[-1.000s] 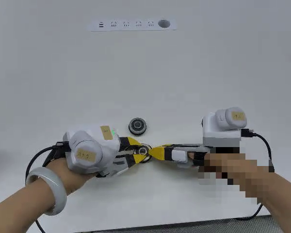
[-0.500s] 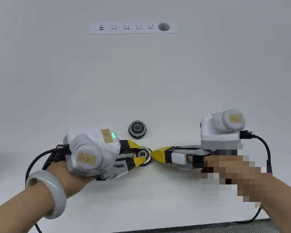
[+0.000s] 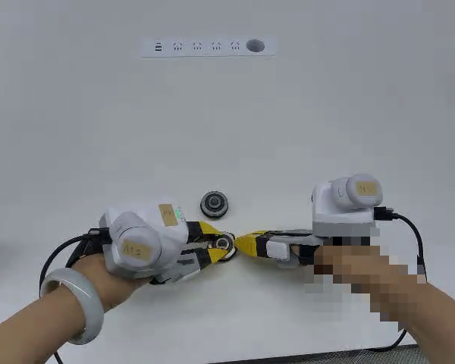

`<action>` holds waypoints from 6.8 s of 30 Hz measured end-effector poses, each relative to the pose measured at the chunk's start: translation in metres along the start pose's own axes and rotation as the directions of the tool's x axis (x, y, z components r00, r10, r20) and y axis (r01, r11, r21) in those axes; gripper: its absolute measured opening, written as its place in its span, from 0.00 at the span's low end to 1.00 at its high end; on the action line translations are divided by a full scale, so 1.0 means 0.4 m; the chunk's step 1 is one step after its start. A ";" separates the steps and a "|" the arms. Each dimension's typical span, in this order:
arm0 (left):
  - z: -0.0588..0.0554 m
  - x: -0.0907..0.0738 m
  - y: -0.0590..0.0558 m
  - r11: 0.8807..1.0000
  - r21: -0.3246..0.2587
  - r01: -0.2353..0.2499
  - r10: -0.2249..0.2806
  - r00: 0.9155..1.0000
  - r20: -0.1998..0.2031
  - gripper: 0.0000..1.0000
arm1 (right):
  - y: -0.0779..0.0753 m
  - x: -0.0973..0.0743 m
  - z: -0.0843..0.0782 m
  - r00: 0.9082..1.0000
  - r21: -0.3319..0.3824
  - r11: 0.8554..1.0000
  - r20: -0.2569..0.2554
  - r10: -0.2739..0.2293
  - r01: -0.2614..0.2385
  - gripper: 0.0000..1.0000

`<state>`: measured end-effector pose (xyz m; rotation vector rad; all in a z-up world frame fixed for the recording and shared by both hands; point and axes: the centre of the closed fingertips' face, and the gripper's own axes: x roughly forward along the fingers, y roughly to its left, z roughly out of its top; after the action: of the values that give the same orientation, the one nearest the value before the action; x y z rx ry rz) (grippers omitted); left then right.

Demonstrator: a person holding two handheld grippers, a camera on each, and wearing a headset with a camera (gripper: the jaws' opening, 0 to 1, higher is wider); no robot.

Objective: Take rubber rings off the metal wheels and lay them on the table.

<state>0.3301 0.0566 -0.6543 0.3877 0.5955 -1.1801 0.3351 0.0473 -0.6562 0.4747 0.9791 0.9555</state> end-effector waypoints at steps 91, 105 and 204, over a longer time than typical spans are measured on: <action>-0.037 -0.057 0.018 0.995 -0.056 -0.082 0.085 0.995 0.054 0.58 | 0.044 -0.053 0.035 0.994 0.084 0.996 0.099 0.033 -0.042 0.02; -0.049 -0.067 0.023 0.991 -0.086 -0.098 0.102 0.993 0.050 0.59 | -0.020 -0.107 0.061 0.985 0.142 0.990 0.172 -0.030 0.005 0.02; 0.017 -0.014 -0.002 0.998 -0.039 -0.047 0.049 0.997 0.055 0.22 | -0.083 -0.100 0.037 0.978 0.014 0.987 0.131 -0.162 0.161 0.20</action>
<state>0.3295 0.0566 -0.6453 0.3340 0.5567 -1.1286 0.3545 -0.0031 -0.6534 0.4484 0.8860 0.7668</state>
